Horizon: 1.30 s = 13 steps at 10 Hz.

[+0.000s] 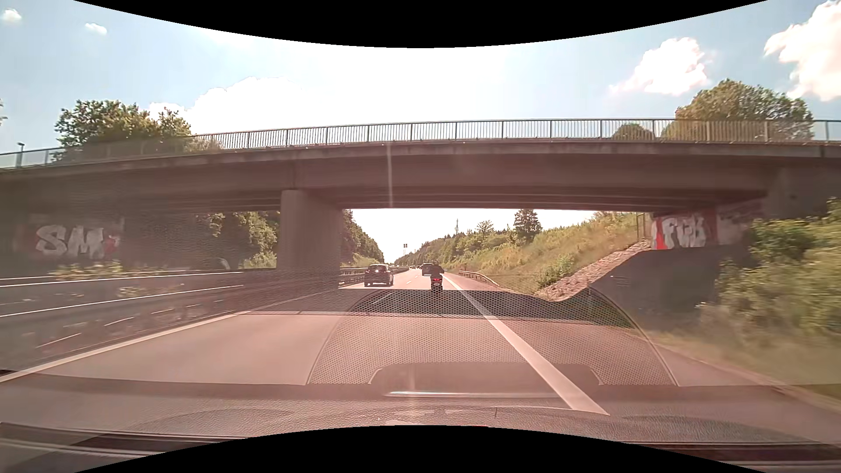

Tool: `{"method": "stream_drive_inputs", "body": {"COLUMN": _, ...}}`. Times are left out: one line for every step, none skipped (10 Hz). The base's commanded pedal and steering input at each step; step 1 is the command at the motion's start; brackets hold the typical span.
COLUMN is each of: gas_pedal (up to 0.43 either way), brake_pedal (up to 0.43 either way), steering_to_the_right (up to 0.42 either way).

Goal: Follow the waypoints while adhering to traffic rules and regulations

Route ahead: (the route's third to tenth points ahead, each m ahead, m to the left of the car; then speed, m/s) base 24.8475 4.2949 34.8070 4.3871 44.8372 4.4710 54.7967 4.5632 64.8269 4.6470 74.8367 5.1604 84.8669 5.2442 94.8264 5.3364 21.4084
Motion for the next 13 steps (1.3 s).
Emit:
{"method": "stream_drive_inputs", "body": {"gas_pedal": 0.26, "brake_pedal": 0.012, "steering_to_the_right": -0.01}}
{"method": "stream_drive_inputs", "body": {"gas_pedal": 0.268, "brake_pedal": 0.012, "steering_to_the_right": -0.01}}
{"method": "stream_drive_inputs", "body": {"gas_pedal": 0.268, "brake_pedal": 0.012, "steering_to_the_right": -0.01}}
{"method": "stream_drive_inputs", "body": {"gas_pedal": 0.268, "brake_pedal": 0.012, "steering_to_the_right": -0.009}}
{"method": "stream_drive_inputs", "body": {"gas_pedal": 0.268, "brake_pedal": 0.012, "steering_to_the_right": -0.008}}
{"method": "stream_drive_inputs", "body": {"gas_pedal": 0.268, "brake_pedal": 0.012, "steering_to_the_right": -0.004}}
{"method": "stream_drive_inputs", "body": {"gas_pedal": 0.268, "brake_pedal": 0.012, "steering_to_the_right": -0.003}}
{"method": "stream_drive_inputs", "body": {"gas_pedal": 0.268, "brake_pedal": 0.012, "steering_to_the_right": -0.003}}
{"method": "stream_drive_inputs", "body": {"gas_pedal": 0.268, "brake_pedal": 0.012, "steering_to_the_right": -0.004}}
{"method": "stream_drive_inputs", "body": {"gas_pedal": 0.268, "brake_pedal": 0.012, "steering_to_the_right": -0.004}}
{"method": "stream_drive_inputs", "body": {"gas_pedal": 0.268, "brake_pedal": 0.012, "steering_to_the_right": -0.003}}
{"method": "stream_drive_inputs", "body": {"gas_pedal": 0.268, "brake_pedal": 0.012, "steering_to_the_right": -0.003}}
{"method": "stream_drive_inputs", "body": {"gas_pedal": 0.268, "brake_pedal": 0.006, "steering_to_the_right": -0.002}}
